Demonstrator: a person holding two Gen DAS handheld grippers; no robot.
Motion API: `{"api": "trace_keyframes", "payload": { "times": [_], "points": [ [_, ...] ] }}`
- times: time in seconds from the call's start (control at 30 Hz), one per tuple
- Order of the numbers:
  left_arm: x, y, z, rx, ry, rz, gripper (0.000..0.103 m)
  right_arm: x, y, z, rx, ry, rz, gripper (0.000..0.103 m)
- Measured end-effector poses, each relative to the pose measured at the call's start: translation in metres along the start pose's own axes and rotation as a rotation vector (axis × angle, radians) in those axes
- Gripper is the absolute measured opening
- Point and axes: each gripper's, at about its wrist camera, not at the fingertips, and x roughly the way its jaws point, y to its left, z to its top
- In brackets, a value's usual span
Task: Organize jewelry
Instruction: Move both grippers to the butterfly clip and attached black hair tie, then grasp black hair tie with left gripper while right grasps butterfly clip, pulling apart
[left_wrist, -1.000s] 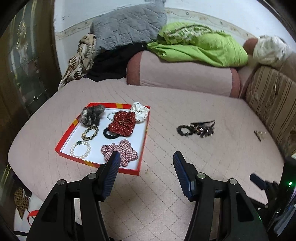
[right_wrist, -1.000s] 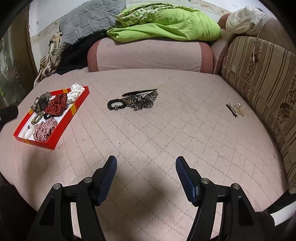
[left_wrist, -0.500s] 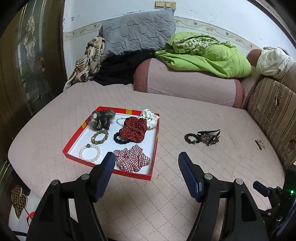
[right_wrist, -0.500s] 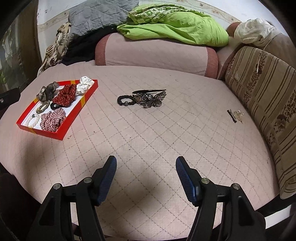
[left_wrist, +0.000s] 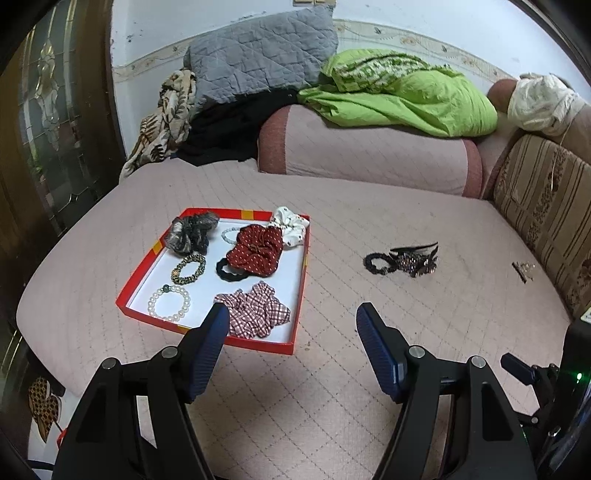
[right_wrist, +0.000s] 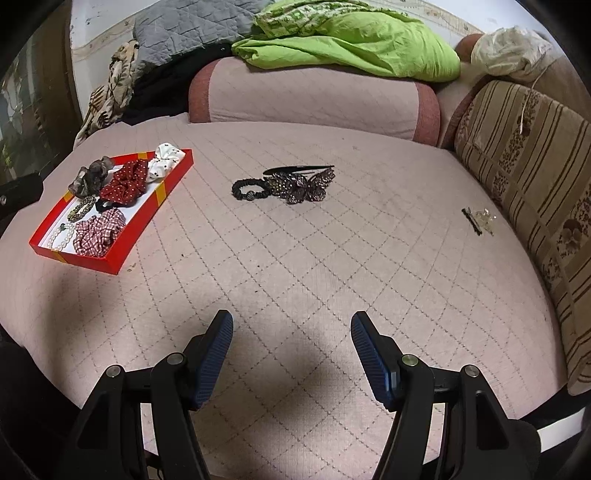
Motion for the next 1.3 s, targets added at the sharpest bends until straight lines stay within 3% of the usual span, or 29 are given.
{"api": "trace_keyframes", "payload": {
  "times": [0.1, 0.3, 0.5, 0.6, 0.8, 0.87, 0.93, 1.07, 1.2, 1.3],
  "points": [
    [0.005, 0.000, 0.000, -0.004, 0.020, -0.013, 0.071, 0.001, -0.004, 0.002, 0.013, -0.010, -0.001, 0.071],
    [0.035, -0.003, -0.006, 0.000, 0.138, -0.019, 0.073, 0.004, -0.018, 0.009, 0.049, -0.046, -0.006, 0.071],
    [0.060, -0.005, 0.009, -0.012, 0.191, -0.025, 0.073, 0.021, -0.028, 0.018, 0.037, -0.040, 0.006, 0.071],
    [0.087, -0.016, 0.025, 0.012, 0.246, -0.074, 0.073, 0.032, -0.035, 0.036, 0.032, -0.042, 0.060, 0.071],
    [0.147, -0.051, 0.055, 0.072, 0.233, -0.095, 0.073, 0.068, -0.056, 0.090, 0.025, -0.054, 0.122, 0.071],
    [0.170, -0.057, 0.060, 0.055, 0.269, -0.110, 0.073, 0.082, -0.062, 0.100, 0.050, -0.045, 0.149, 0.071],
    [0.196, -0.062, 0.063, 0.027, 0.305, -0.133, 0.070, 0.097, -0.070, 0.110, 0.103, -0.036, 0.195, 0.071],
    [0.232, -0.073, 0.067, 0.026, 0.332, -0.148, 0.055, 0.125, -0.080, 0.125, 0.220, -0.003, 0.278, 0.071],
    [0.266, -0.085, 0.065, 0.036, 0.380, -0.178, 0.039, 0.149, -0.080, 0.133, 0.269, 0.034, 0.292, 0.071],
    [0.277, -0.093, 0.063, 0.061, 0.370, -0.186, 0.039, 0.165, -0.081, 0.135, 0.300, 0.063, 0.306, 0.071]
  ]
}}
